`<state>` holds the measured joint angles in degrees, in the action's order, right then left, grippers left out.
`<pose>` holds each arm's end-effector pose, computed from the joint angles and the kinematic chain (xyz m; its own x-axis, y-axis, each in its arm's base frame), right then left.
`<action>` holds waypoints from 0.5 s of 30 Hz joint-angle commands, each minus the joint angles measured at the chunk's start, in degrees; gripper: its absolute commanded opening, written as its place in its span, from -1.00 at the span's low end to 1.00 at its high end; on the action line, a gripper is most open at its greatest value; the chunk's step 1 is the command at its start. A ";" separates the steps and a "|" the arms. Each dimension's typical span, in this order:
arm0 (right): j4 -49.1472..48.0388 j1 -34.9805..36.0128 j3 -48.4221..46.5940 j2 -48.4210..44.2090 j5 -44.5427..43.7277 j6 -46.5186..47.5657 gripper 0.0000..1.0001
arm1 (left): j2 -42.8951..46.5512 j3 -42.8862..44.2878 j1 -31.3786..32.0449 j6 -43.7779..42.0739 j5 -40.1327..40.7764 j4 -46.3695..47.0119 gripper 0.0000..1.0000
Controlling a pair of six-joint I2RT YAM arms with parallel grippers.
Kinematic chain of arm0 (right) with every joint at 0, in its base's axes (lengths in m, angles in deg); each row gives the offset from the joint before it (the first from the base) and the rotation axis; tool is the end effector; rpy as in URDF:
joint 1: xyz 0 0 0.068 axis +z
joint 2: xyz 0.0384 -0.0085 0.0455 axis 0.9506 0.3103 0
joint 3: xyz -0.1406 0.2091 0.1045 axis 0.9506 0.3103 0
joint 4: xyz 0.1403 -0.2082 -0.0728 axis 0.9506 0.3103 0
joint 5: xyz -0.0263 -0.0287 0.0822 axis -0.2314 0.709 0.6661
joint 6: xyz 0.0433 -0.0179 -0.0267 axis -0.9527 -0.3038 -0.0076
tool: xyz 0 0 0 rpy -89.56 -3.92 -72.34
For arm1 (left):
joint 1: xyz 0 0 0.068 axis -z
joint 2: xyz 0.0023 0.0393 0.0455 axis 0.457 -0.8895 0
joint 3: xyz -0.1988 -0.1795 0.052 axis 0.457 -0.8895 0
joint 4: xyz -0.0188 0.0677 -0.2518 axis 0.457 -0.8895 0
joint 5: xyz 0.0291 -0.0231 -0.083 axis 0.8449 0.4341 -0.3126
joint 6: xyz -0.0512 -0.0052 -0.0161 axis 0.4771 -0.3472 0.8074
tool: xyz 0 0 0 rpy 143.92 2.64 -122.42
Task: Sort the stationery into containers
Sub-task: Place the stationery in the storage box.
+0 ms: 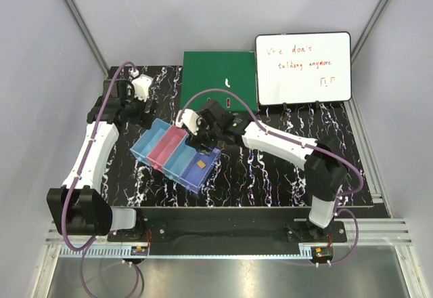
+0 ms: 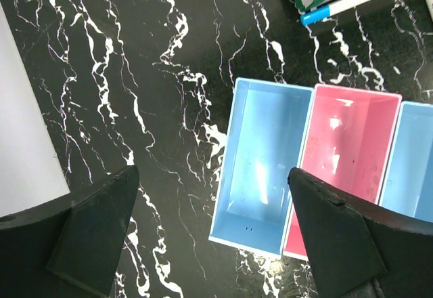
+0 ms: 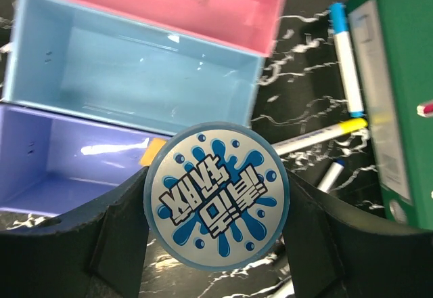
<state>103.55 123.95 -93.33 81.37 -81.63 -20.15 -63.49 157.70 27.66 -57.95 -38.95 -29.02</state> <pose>0.2533 0.3322 0.2726 -0.0182 -0.7177 -0.6961 -0.9415 0.2467 -0.2296 0.2810 -0.0067 0.3264 -0.5987 0.3682 -0.7114 0.3420 0.9206 0.1886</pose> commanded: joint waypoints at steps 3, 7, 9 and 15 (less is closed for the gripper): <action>-5.96 5.44 4.09 -5.28 1.17 1.18 -0.81 | 1.55 -0.42 -0.29 -1.73 1.44 0.76 0.98; -7.81 8.26 6.39 -5.54 0.21 2.23 -0.83 | 1.64 -0.24 -0.29 -1.99 1.45 0.67 0.98; -8.43 9.40 7.09 -5.63 0.12 2.76 -0.83 | 1.64 -0.15 -0.29 -2.08 1.45 0.50 0.98; -10.62 11.51 9.55 -5.98 0.12 3.29 -0.84 | 1.64 0.99 -0.29 -2.08 1.71 -0.03 0.98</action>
<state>98.81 134.27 -84.46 79.25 -81.67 -18.21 -63.47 157.27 27.66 -59.22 -37.82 -29.99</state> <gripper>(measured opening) 0.729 0.987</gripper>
